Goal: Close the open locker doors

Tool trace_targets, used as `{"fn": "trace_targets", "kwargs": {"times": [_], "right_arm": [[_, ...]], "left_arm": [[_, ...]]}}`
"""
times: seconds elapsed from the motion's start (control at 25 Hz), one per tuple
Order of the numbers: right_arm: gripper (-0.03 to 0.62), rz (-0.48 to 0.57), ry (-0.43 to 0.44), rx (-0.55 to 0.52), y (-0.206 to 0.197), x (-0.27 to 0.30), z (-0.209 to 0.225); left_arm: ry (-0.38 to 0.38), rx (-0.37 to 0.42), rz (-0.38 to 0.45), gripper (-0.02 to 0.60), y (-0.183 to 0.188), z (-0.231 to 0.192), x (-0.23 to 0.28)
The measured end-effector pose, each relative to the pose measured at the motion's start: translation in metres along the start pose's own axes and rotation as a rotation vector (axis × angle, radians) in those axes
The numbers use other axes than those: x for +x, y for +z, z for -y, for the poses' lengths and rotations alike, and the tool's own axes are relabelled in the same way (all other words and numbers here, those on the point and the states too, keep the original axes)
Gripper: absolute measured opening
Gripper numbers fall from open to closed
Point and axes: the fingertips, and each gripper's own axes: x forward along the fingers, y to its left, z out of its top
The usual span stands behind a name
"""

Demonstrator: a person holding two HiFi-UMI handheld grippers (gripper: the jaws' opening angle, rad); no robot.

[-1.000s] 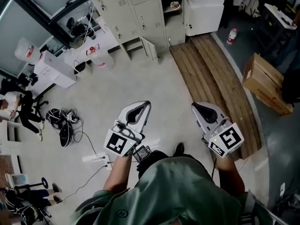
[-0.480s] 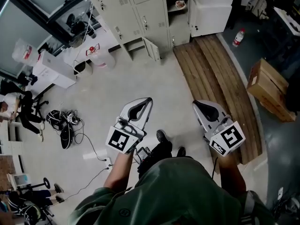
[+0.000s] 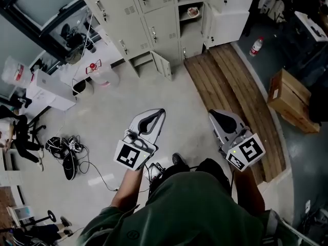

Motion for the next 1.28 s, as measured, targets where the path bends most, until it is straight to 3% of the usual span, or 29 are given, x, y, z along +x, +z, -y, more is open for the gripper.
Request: {"fn": "trace_targets", "kwargs": {"times": [0.48, 0.96, 1.12, 1.28], "right_arm": [[0.006, -0.040, 0.020, 0.028, -0.004, 0.071, 0.052], [0.006, -0.037, 0.145, 0.039, -0.001, 0.141, 0.158], [0.006, -0.036, 0.197, 0.023, 0.002, 0.162, 0.181], [0.006, -0.035, 0.221, 0.033, 0.003, 0.177, 0.195]], "left_arm": [[0.017, -0.046, -0.023, 0.003, -0.028, -0.069, 0.041], [0.129, -0.040, -0.061, 0.003, -0.045, -0.131, 0.143], [0.157, -0.016, -0.031, 0.003, -0.042, -0.146, 0.171], [0.182, -0.032, -0.071, 0.003, -0.051, -0.159, 0.185]]}}
